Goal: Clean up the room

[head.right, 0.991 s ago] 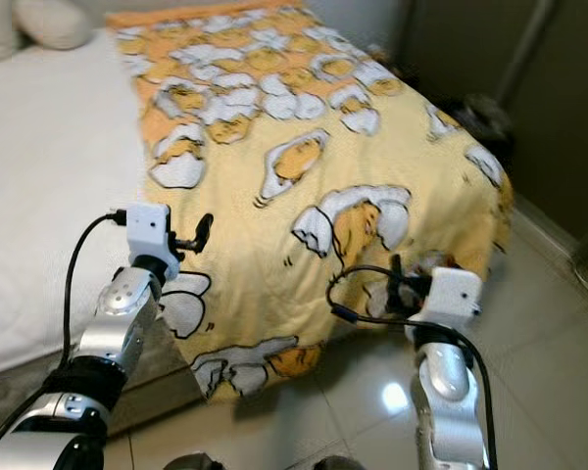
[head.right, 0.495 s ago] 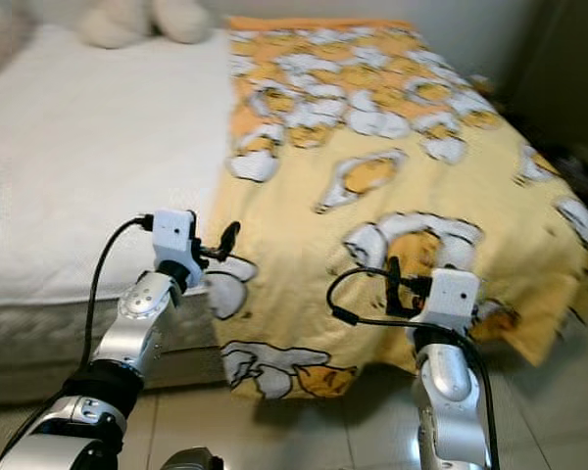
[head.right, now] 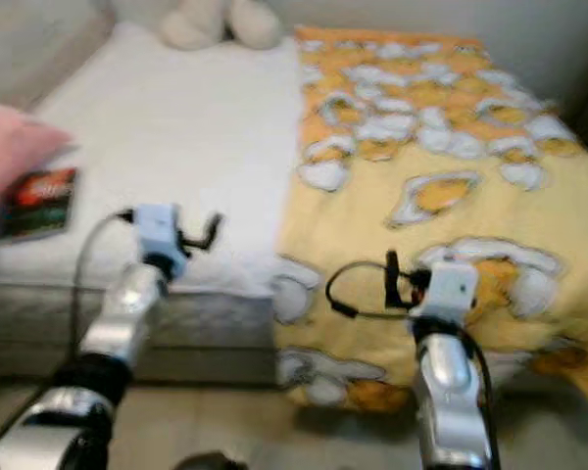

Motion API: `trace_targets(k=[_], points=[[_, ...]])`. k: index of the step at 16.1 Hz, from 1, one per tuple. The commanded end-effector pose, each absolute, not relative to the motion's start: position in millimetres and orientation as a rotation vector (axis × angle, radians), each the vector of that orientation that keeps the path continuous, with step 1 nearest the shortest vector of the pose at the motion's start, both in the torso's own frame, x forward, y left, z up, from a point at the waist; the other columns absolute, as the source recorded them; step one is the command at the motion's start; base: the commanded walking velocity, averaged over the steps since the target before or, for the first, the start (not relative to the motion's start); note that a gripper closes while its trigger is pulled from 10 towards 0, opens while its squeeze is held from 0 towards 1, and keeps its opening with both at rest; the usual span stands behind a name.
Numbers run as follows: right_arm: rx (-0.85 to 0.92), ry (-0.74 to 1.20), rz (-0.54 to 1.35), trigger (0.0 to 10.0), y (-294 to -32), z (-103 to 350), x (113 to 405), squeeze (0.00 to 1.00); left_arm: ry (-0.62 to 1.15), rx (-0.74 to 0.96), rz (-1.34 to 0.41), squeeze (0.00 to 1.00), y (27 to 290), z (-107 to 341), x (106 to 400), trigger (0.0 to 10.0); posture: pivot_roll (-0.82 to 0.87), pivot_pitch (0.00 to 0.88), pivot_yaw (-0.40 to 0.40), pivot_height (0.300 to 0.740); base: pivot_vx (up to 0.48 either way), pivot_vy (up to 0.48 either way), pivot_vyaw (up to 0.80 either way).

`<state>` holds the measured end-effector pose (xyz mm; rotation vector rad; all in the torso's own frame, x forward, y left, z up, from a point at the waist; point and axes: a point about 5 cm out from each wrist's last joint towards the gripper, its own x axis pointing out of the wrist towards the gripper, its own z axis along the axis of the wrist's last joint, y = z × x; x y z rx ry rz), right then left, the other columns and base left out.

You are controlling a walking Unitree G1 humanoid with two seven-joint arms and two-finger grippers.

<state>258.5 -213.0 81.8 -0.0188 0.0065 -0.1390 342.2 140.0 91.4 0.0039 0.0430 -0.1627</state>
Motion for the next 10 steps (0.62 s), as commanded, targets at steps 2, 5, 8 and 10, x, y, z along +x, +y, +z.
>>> trace_targets(k=[2,5,8,10], points=[[-0.017,0.015,-0.153,10.0,-220.5,79.8,260.4,0.0,0.077,0.018,-0.178,0.0,130.5,85.8,341.5,10.0,-0.04,0.0,0.013,0.74,0.0,0.217,0.56],[-0.028,0.015,-0.143,10.0,-220.6,80.0,262.2,0.0,0.068,0.021,-0.184,0.0,126.0,88.3,343.5,10.0,-0.03,0.0,0.005,0.74,0.0,0.0,0.56],[-0.018,0.028,-0.165,10.0,-219.6,75.9,262.7,0.0,0.067,0.035,-0.182,0.0,128.5,88.6,344.3,10.0,-0.03,0.0,0.002,0.74,0.0,0.0,0.38],[-0.035,0.028,-0.159,10.0,-218.7,75.0,261.7,0.0,0.06,0.02,-0.192,0.0,127.7,89.4,344.5,10.0,-0.04,0.0,0.0,0.74,0.0,0.0,0.0]])
